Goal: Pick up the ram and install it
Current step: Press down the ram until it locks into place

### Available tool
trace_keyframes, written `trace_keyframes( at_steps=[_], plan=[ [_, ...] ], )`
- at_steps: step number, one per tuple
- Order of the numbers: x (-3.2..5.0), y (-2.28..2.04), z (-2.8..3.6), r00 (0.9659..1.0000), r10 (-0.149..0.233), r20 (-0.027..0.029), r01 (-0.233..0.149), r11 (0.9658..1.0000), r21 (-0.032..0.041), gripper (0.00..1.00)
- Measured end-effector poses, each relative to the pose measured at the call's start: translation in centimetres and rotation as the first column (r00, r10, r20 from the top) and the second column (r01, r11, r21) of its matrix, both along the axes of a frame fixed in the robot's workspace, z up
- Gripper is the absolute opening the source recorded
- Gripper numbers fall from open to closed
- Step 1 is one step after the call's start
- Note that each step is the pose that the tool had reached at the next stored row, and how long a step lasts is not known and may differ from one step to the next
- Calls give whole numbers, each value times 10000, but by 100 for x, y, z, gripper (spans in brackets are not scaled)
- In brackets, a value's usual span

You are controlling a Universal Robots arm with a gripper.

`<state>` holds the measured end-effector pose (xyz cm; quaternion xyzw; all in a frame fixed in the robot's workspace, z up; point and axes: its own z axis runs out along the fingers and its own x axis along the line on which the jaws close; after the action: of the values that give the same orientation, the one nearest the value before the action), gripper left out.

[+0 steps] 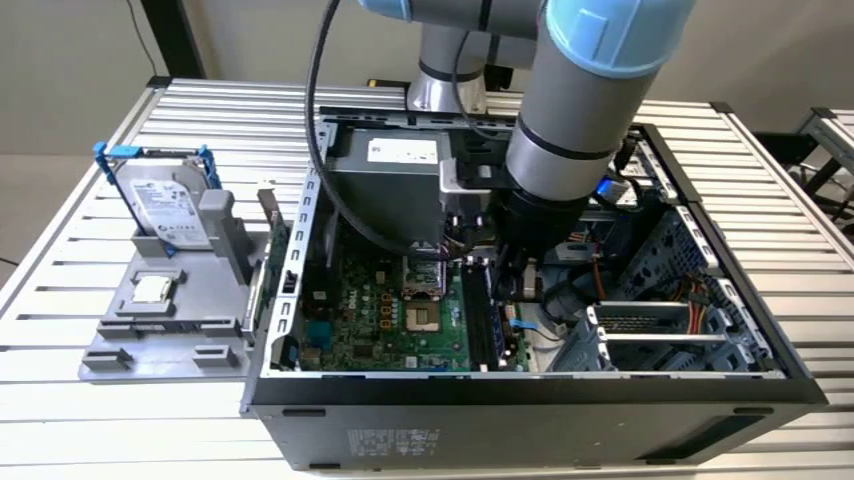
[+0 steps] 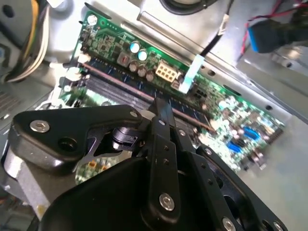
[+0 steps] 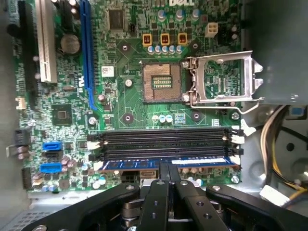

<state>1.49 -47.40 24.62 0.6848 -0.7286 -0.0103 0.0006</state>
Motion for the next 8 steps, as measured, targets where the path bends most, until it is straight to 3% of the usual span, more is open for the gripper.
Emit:
trace_keyframes(
  at_steps=[8],
  plan=[
    [0,0,365,10000,0,1,0,10000,2,0]
  ],
)
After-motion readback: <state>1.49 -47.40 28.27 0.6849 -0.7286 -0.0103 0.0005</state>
